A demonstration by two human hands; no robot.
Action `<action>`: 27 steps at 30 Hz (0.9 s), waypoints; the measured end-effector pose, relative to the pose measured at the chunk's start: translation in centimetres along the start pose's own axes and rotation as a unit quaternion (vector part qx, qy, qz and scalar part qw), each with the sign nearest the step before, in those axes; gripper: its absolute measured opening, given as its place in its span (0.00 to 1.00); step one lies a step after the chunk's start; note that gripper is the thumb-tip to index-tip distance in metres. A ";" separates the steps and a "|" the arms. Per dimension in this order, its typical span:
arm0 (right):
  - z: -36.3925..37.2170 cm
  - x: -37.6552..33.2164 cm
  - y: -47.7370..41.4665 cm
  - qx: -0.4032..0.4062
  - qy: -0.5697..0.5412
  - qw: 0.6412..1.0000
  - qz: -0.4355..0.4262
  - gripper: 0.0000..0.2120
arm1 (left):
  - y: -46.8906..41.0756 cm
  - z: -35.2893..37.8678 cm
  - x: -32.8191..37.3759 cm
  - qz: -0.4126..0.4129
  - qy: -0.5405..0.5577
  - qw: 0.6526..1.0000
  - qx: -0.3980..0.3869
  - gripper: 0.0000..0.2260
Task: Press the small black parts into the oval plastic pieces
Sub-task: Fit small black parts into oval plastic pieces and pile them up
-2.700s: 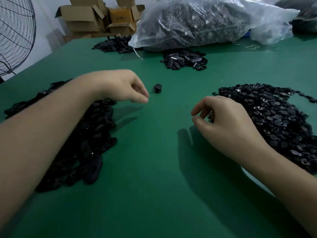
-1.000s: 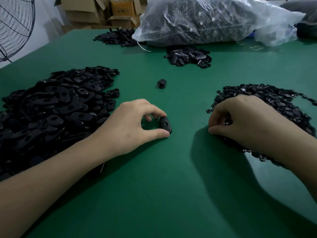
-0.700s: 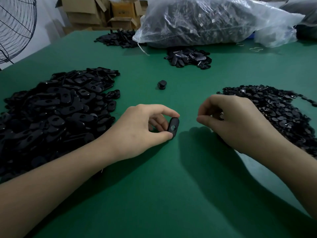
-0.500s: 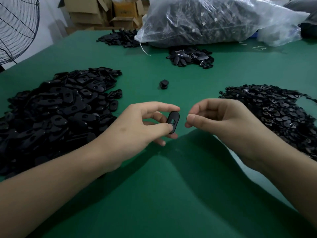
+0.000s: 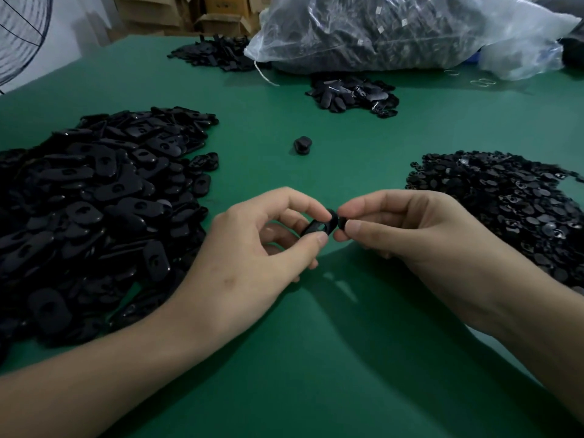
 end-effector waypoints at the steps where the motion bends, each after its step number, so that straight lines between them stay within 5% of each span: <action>1: 0.1 0.0 0.0 0.000 0.002 1.000 -0.001 0.07 | 0.0 0.0 0.0 0.002 -0.003 1.000 -0.001 0.08; 27: 0.9 -1.1 0.7 0.032 0.114 0.992 -0.043 0.11 | 0.4 -0.9 1.6 0.060 -0.017 0.997 0.037 0.03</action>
Point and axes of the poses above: each hand's wrist, its own y-axis away from the middle knuckle, its own z-axis out of the palm, x = y × z, the point moved 10 cm from there along -y, towards the middle knuckle, and after that the axes turned 1 degree about -z, right-handed, at the moved point
